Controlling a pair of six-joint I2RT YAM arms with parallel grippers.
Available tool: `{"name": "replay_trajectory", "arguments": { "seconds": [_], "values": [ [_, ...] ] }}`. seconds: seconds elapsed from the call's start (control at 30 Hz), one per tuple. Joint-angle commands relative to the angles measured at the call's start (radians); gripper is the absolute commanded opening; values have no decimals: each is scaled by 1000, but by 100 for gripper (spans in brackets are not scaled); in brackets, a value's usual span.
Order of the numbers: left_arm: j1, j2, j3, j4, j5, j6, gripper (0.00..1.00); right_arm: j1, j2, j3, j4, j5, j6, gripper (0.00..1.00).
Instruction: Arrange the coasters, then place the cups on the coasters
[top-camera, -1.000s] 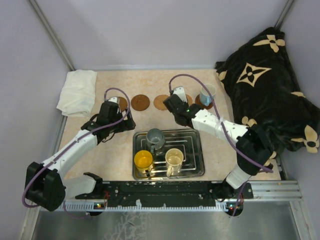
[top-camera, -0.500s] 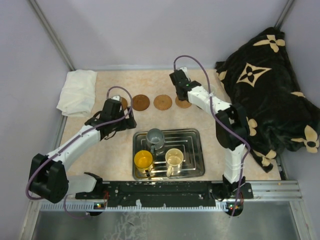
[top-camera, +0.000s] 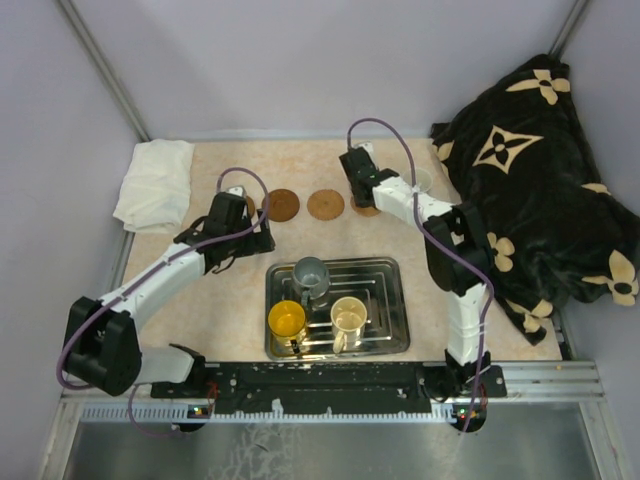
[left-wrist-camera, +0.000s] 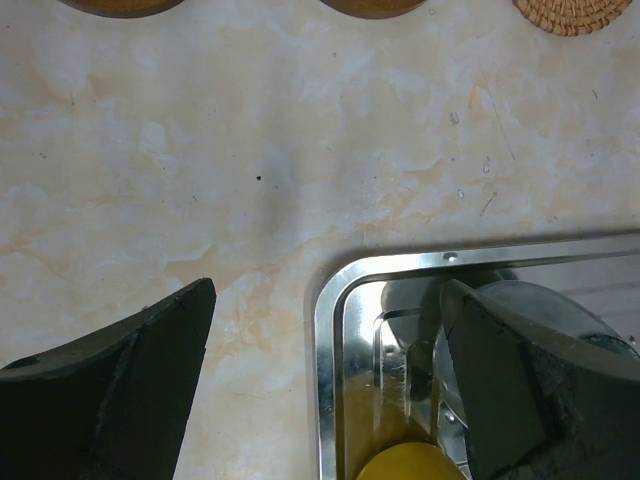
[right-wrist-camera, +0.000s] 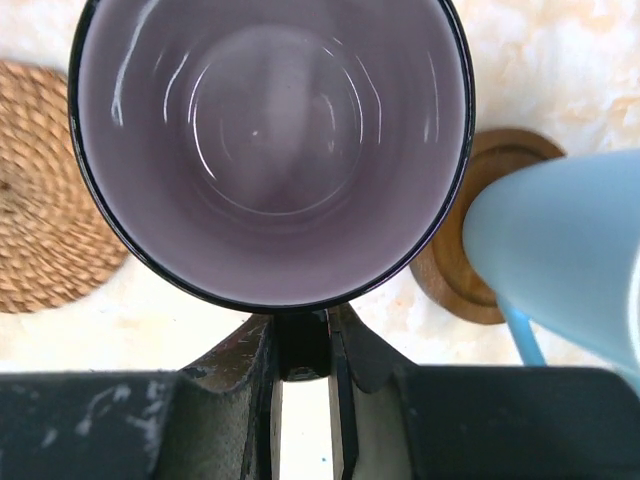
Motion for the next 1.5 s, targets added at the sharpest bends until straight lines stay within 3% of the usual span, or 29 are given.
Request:
{"name": "replay_trajectory", "arguments": {
  "seconds": [0.0, 0.4, 1.3, 1.47],
  "values": [
    [-1, 15, 27, 19, 16, 7, 100, -9, -114, -93, 157, 31, 23, 0],
    [-1, 1, 8, 17, 20, 5, 100, -9, -184, -224, 250, 54, 56, 0],
    [-3, -4, -3, 12, 27, -6, 100, -9, -176, -208, 179, -18, 119, 0],
    [-1, -3, -4, 10, 27, -6, 100, -9, -181, -214, 172, -23, 126, 7]
  ]
}}
